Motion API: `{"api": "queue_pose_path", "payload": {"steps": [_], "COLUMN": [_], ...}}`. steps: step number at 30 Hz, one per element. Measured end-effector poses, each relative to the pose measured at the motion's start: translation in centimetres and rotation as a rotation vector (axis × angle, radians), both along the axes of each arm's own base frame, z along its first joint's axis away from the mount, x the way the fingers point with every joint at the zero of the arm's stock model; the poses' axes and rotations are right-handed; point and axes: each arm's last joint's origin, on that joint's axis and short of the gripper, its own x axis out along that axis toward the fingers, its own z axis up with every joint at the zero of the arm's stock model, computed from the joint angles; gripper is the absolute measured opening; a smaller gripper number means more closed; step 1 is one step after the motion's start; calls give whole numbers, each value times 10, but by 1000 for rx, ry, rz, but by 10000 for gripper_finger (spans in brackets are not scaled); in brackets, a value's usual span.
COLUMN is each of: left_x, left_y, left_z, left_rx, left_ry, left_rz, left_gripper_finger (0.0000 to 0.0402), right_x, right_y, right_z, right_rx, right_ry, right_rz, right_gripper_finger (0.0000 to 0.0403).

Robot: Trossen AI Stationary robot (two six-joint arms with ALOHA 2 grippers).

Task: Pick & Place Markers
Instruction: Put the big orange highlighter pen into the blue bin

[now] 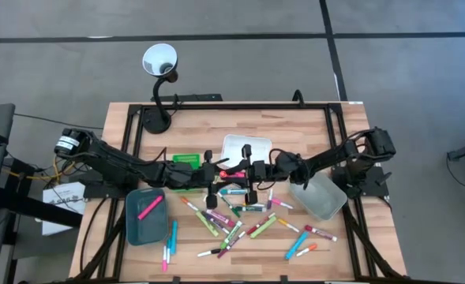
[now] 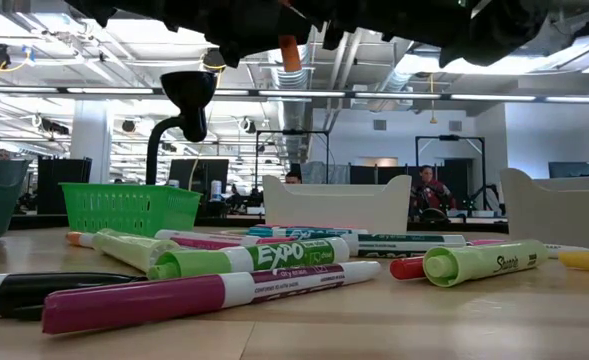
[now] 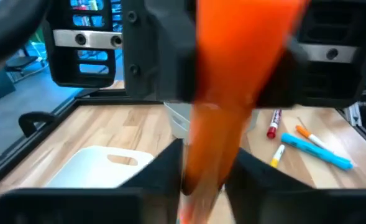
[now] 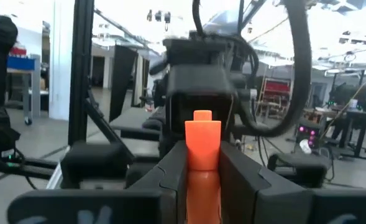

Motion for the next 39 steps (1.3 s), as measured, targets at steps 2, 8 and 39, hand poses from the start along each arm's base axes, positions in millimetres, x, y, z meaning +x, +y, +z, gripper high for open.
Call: {"api": "queue_pose_path", "payload": {"steps": [2,8,39], "left_x": [0,-1,-165], "left_y": [0,0,9], "left_z": [0,-2,21], "left_rx": [-3,-34,-719], "left_ry": [-1,19,936], "left_rz": [6,36,-44], "left_gripper_finger": [62,60,66], "right_x": [0,0,4], "right_y": [0,0,-20], "right_z": [0,-2,-15], "right_rx": [5,-14,-26], "right_ry": [0,20,159], "right_rz": [3,-2,-102], "right_gripper_finger": [68,104,260]}}
